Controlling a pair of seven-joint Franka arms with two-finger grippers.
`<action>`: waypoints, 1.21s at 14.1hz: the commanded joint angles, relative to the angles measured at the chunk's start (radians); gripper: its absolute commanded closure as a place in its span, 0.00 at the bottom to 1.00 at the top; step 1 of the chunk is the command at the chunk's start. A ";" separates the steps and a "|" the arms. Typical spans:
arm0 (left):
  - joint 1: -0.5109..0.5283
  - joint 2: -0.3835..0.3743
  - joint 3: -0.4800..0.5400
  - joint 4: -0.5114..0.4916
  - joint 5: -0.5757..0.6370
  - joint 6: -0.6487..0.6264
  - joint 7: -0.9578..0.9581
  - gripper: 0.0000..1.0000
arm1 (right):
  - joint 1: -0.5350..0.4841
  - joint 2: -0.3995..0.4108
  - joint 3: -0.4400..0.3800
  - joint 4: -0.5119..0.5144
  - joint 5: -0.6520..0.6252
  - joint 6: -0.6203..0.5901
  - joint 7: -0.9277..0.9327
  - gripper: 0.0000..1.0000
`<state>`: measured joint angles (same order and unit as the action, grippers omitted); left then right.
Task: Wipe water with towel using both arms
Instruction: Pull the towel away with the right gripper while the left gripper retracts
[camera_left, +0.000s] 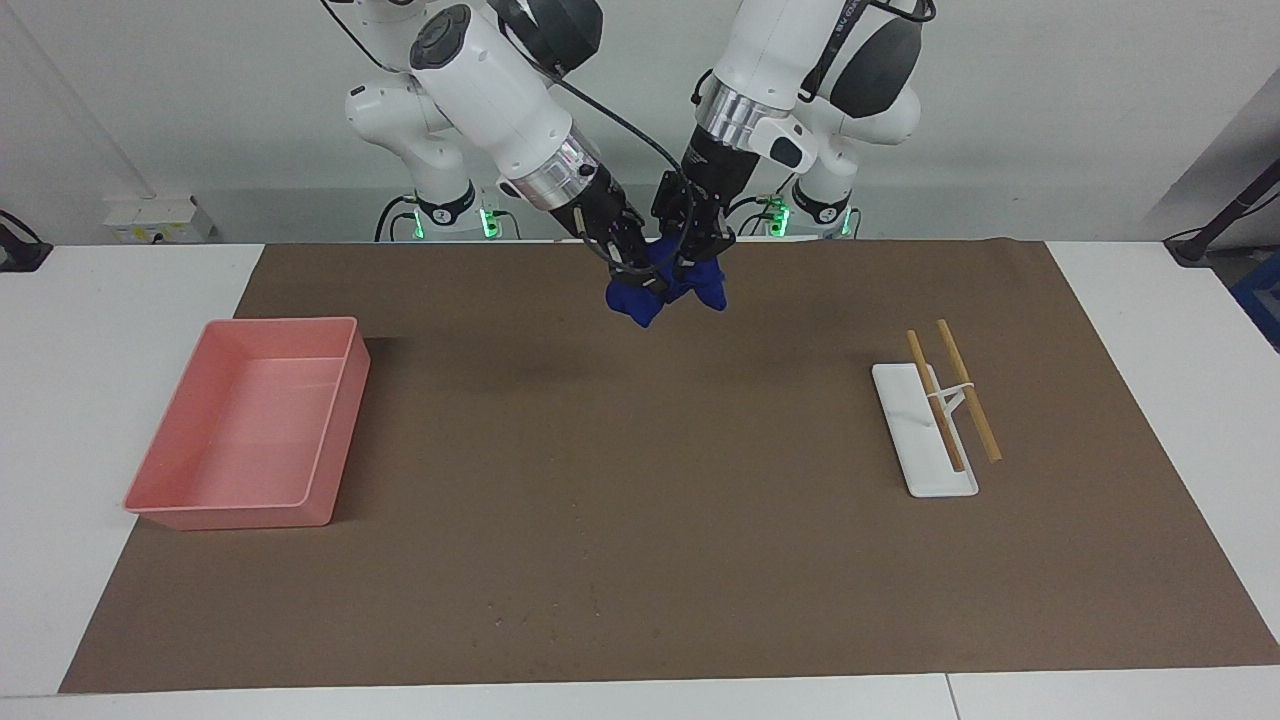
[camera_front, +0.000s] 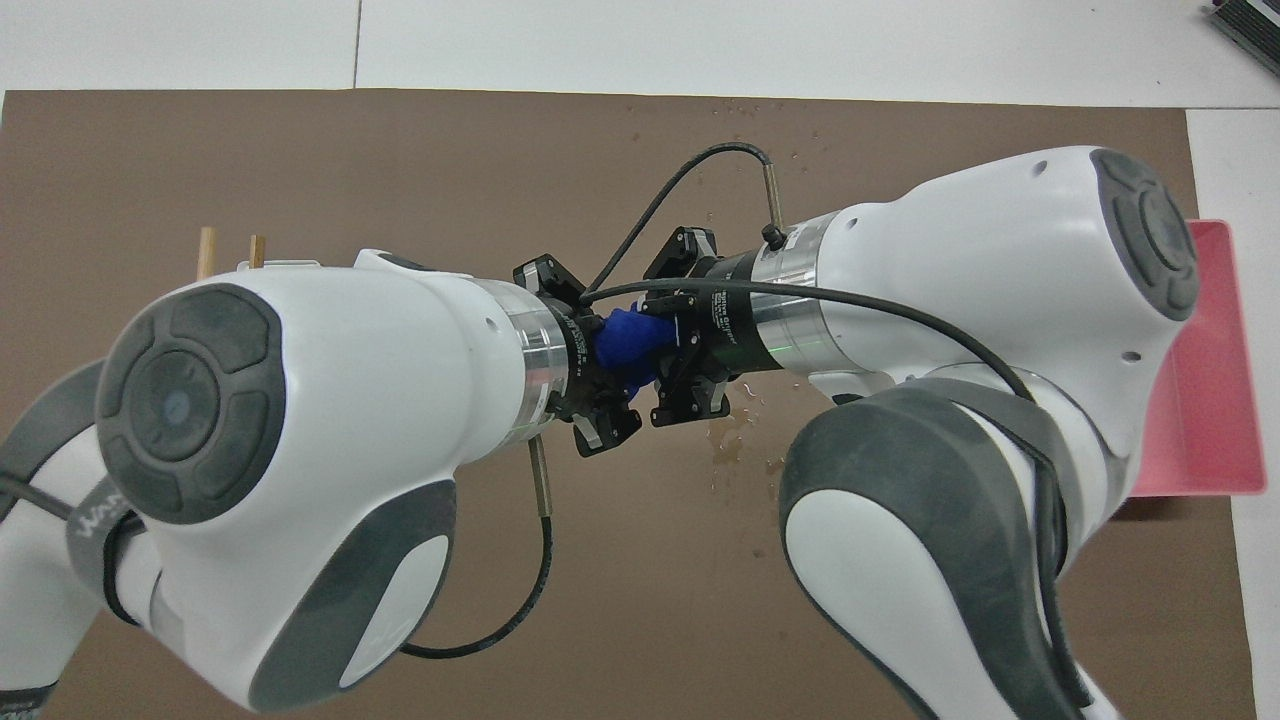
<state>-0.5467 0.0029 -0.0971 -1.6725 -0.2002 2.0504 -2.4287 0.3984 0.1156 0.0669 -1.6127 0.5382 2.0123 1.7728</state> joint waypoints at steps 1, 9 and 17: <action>-0.012 -0.006 0.013 0.008 0.041 -0.007 0.008 0.00 | -0.029 -0.004 -0.001 0.010 -0.017 -0.009 -0.047 1.00; 0.063 -0.027 0.022 -0.021 0.079 -0.075 0.216 0.00 | -0.118 0.030 -0.001 0.000 -0.081 0.078 -0.165 1.00; 0.404 -0.070 0.022 -0.088 0.079 -0.203 0.636 0.00 | -0.155 0.263 0.001 0.013 -0.103 0.386 -0.393 1.00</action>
<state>-0.2348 -0.0135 -0.0638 -1.6980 -0.1290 1.8788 -1.9226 0.2567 0.3236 0.0565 -1.6228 0.4458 2.3244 1.4315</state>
